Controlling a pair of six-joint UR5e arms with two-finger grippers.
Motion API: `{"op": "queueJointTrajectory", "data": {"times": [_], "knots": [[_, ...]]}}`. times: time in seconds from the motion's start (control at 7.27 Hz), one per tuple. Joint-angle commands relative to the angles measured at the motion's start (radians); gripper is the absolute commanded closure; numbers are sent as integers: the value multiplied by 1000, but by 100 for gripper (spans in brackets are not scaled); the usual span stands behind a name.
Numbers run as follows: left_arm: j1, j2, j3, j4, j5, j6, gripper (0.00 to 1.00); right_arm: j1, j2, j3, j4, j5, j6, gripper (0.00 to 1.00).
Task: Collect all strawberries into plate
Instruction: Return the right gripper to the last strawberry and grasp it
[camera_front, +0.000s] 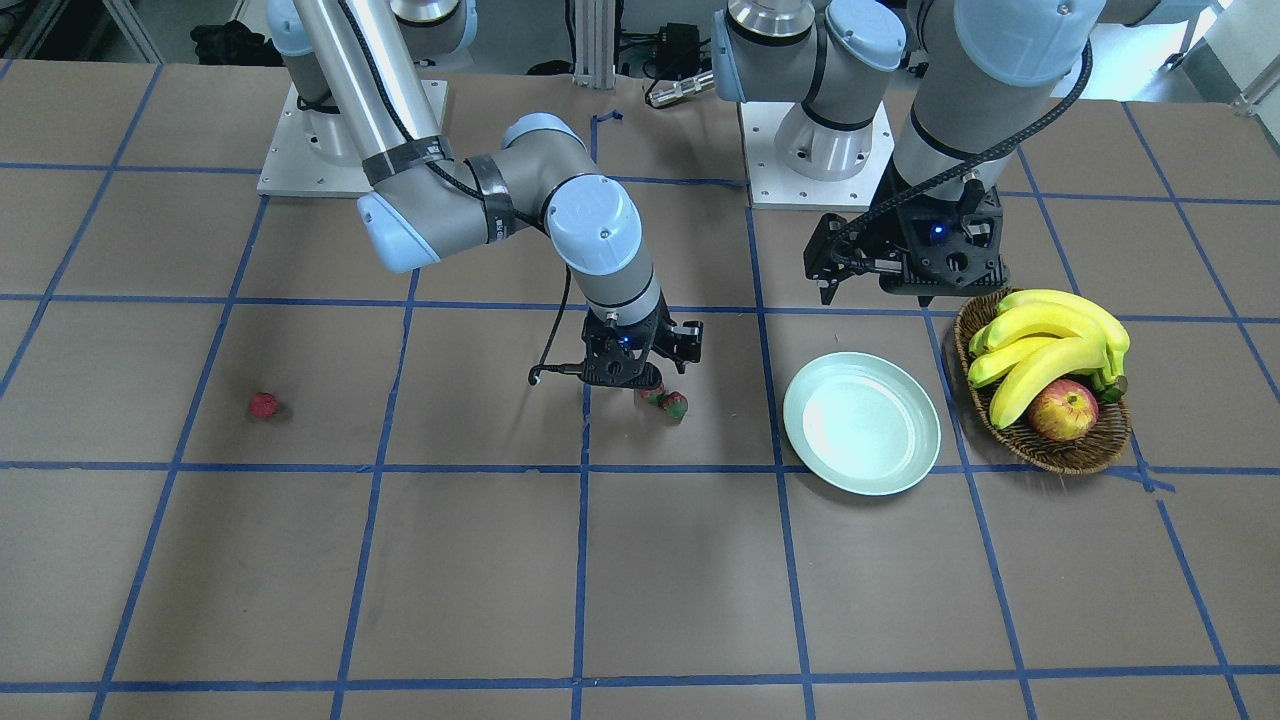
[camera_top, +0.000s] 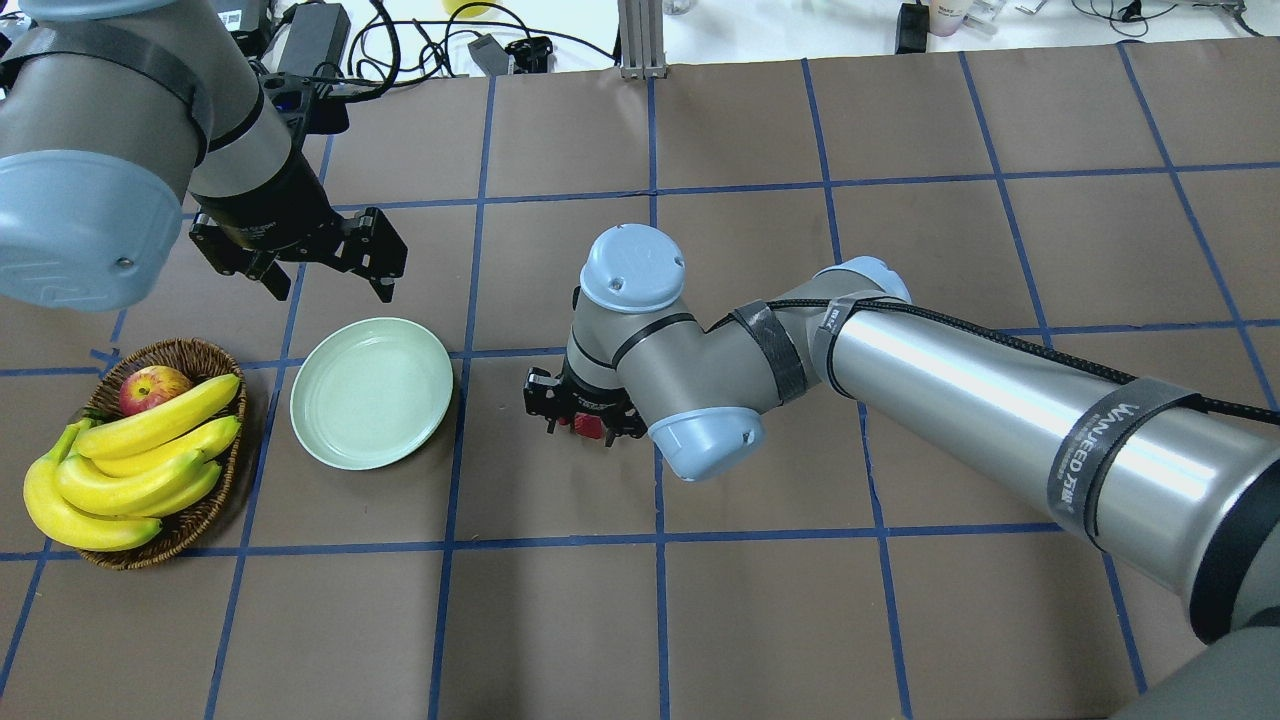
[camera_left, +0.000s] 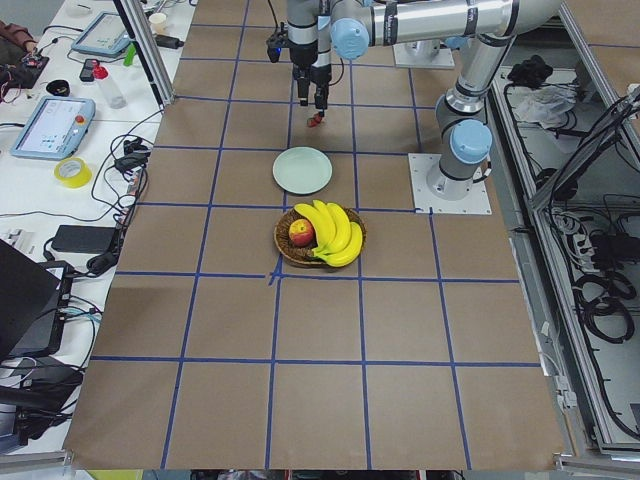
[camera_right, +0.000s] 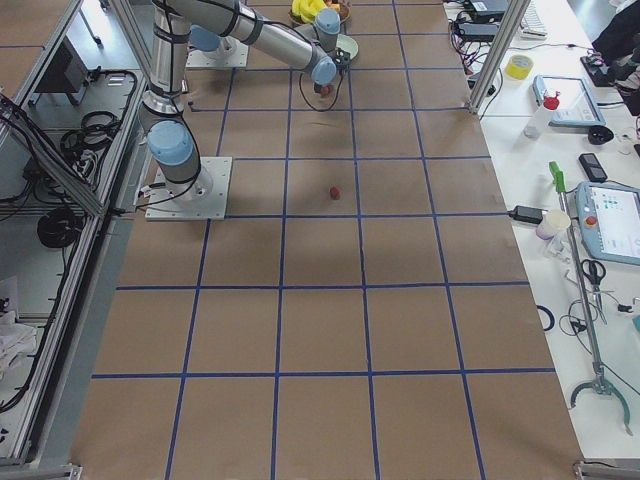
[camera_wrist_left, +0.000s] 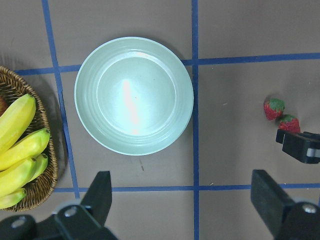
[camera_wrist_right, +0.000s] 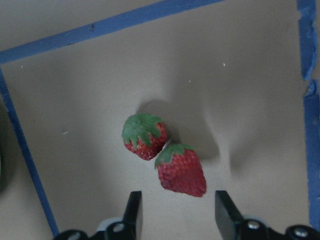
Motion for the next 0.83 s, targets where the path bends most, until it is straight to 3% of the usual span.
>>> {"op": "queueJointTrajectory", "data": {"times": [0.0, 0.28, 0.69], "knots": [[0, -1, -1, 1, 0, 0, 0, -29, -72, 2, 75, -132, -81, 0], [0, -1, -2, 0, 2, 3, 0, -190, -175, 10, 125, -251, -226, 0], [0, 2, -2, 0, 2, 5, 0, -509, -255, 212, 117, -410, -617, 1]]}}
